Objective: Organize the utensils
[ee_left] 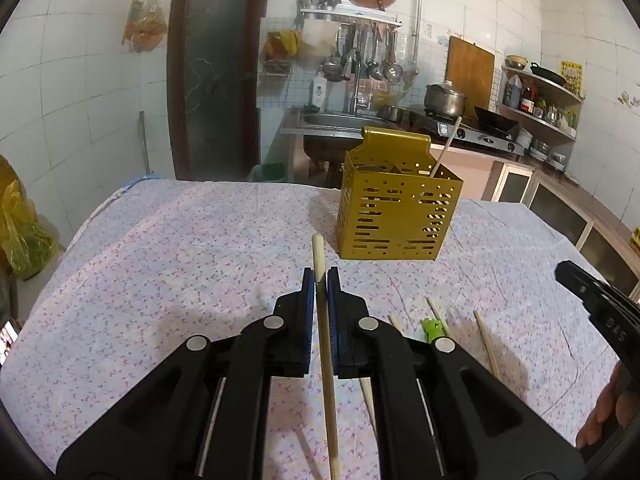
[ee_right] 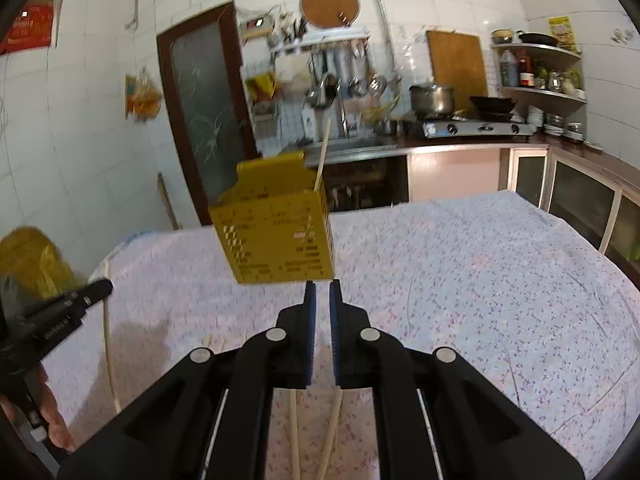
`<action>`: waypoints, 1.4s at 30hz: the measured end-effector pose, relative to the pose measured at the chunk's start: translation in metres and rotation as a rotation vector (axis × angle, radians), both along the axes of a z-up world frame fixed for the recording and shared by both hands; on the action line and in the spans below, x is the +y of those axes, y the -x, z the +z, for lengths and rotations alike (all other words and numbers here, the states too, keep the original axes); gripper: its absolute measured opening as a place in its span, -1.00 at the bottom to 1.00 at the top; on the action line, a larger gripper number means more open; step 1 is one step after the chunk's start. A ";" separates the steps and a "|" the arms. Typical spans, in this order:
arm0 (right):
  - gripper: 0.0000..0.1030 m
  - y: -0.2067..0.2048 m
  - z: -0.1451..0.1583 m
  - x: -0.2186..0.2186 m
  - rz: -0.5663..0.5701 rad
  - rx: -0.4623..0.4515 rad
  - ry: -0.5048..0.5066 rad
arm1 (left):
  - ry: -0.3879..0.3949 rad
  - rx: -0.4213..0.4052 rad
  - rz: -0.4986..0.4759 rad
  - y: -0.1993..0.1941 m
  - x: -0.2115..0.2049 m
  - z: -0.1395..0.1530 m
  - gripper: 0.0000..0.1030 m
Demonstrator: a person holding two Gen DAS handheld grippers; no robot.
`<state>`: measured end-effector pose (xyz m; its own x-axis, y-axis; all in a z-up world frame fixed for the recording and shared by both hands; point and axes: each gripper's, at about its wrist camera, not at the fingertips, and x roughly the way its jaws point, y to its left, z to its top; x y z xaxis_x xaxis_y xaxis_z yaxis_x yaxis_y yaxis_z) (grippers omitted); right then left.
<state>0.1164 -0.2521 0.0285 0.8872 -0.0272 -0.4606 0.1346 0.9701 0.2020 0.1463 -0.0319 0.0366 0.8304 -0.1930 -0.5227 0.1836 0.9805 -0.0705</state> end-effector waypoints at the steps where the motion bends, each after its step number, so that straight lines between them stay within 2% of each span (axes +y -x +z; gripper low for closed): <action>1: -0.86 -0.007 -0.004 -0.001 0.004 0.035 -0.001 | -0.002 0.001 0.001 0.000 0.001 0.000 -0.90; 3: -0.85 -0.019 -0.016 -0.002 0.004 0.090 -0.006 | -0.005 0.023 0.005 -0.006 0.001 -0.004 -0.90; 6: -0.83 -0.035 -0.036 -0.004 -0.004 0.186 0.004 | 0.003 0.102 -0.002 -0.026 0.000 -0.017 -0.90; 7: -0.75 -0.040 -0.040 -0.002 -0.006 0.205 0.004 | -0.002 0.123 0.002 -0.032 0.000 -0.023 -0.90; 10: 0.02 -0.049 -0.054 -0.004 -0.021 0.247 0.010 | 0.005 0.191 0.006 -0.049 0.002 -0.039 -0.90; 14: 0.02 -0.060 -0.068 -0.004 -0.033 0.310 0.035 | 0.008 0.261 0.012 -0.065 0.005 -0.060 -0.90; 19: -0.04 -0.073 -0.086 -0.003 -0.029 0.408 0.049 | 0.002 0.291 0.001 -0.072 0.002 -0.071 -0.90; 21: -0.15 -0.076 -0.088 0.001 -0.027 0.410 0.075 | 0.001 0.291 -0.002 -0.073 0.002 -0.072 -0.90; 23: -0.52 -0.077 -0.086 0.002 -0.016 0.414 0.073 | 0.004 0.287 -0.004 -0.072 0.002 -0.071 -0.90; 25: -0.75 -0.080 -0.085 0.002 -0.007 0.419 0.056 | 0.007 0.283 -0.003 -0.072 0.003 -0.070 -0.90; 27: -0.83 -0.079 -0.084 0.002 -0.007 0.416 0.042 | 0.009 0.274 -0.002 -0.070 0.002 -0.066 -0.90; 30: -0.85 -0.074 -0.079 0.001 -0.002 0.383 0.013 | 0.003 0.248 -0.002 -0.065 0.003 -0.059 -0.90; 35: -0.88 -0.056 -0.058 0.000 -0.001 0.269 -0.012 | 0.008 0.192 0.005 -0.053 0.006 -0.043 -0.90; 42: -0.88 -0.014 -0.011 0.002 0.001 0.046 -0.016 | 0.033 0.066 0.007 -0.022 0.013 -0.013 -0.90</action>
